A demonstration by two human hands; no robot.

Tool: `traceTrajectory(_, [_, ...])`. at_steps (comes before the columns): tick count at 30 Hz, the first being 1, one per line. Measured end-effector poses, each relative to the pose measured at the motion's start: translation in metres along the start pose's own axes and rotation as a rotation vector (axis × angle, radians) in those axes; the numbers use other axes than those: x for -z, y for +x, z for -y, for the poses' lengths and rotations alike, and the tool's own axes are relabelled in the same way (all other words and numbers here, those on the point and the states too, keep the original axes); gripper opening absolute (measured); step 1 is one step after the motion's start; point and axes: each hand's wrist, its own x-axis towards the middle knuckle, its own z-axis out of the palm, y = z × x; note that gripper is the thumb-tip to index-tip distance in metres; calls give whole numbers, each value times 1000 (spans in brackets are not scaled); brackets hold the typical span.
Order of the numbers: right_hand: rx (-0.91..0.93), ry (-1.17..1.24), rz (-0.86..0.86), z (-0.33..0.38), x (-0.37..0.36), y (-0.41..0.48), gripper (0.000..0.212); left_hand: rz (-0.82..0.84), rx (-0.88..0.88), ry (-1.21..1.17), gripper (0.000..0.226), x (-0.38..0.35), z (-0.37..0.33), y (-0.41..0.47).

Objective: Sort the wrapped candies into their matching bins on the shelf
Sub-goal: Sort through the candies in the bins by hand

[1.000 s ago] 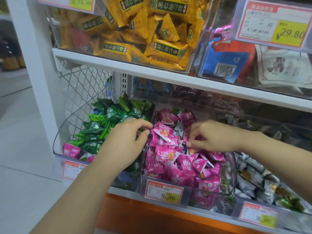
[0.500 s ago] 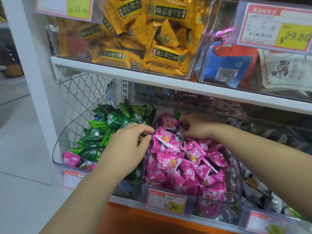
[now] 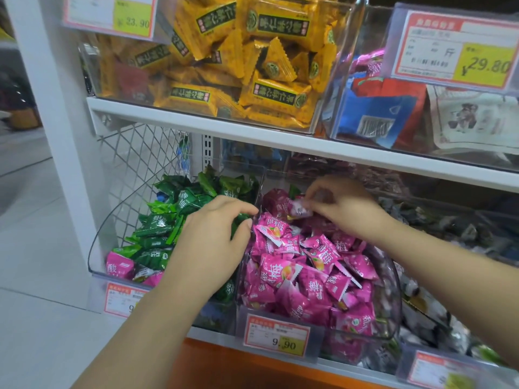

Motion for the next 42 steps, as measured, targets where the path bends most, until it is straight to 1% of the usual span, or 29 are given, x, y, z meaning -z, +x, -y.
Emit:
traceTrajectory(1, [2, 100, -37, 7, 5, -4, 8, -19, -1, -15, 24, 0, -3, 0])
traceTrajectory(3, [33, 256, -56, 22, 11, -12, 9, -30, 5, -75, 30, 0, -10, -1])
traceTrajectory(6, [76, 497, 0, 43, 13, -19, 9, 46, 24, -277, 41, -2, -18, -4])
traceTrajectory(7, [85, 580, 36, 49, 12, -21, 8, 68, 29, -339, 40, -3, -20, -5])
traceTrajectory(9, [106, 711, 104, 56, 12, -23, 6, 60, 15, -386, 35, -4, -21, -6])
traceTrajectory(11, [83, 766, 124, 53, 12, -20, 7, 27, 11, -402, 31, -4, -20, -6])
traceTrajectory(12, [52, 730, 111, 46, 12, -17, 7, 17, 25, -410, 30, -4, -18, -6])
traceTrajectory(13, [24, 616, 94, 36, 10, -13, 7, 9, 43, -419, 30, -3, -16, -6])
traceTrajectory(14, [8, 444, 102, 25, 9, -8, 8, -1, 62, -424, 29, -3, -14, -6])
traceTrajectory(16, [-10, 136, 222, 3, 3, -2, 13, -17, 89, -423, 28, -2, -11, -5])
traceTrajectory(18, [-12, 4, 394, -10, -5, 4, 21, -19, 109, -428, 27, -2, -10, -4])
traceTrajectory(19, [-1, -48, 450, -13, -9, 7, 24, -20, 114, -426, 27, -2, -10, -3])
traceTrajectory(21, [28, -154, 514, -14, -17, 15, 31, -22, 123, -418, 26, -4, -8, -2])
traceTrajectory(24, [47, -271, 550, -15, -29, 27, 44, -22, 136, -408, 26, -5, -5, -1])
traceTrajectory(27, [43, -290, 543, -17, -39, 34, 51, -21, 139, -391, 26, -6, -4, 0])
traceTrajectory(30, [59, -286, 488, -20, -40, 37, 40, -13, 147, -376, 26, -6, -3, 1])
traceTrajectory(32, [60, -233, 458, -22, -38, 37, 32, -11, 146, -365, 26, -6, -3, 1])
traceTrajectory(35, [43, -138, 400, -26, -31, 33, 27, -7, 136, -358, 27, -4, -4, 2])
traceTrajectory(39, [-9, -38, 263, -23, -15, 19, 24, -9, 116, -351, 25, -4, -5, 2])
traceTrajectory(42, [-24, 97, 142, -16, 0, -4, 23, -31, 104, -342, 28, -7, -9, 3])
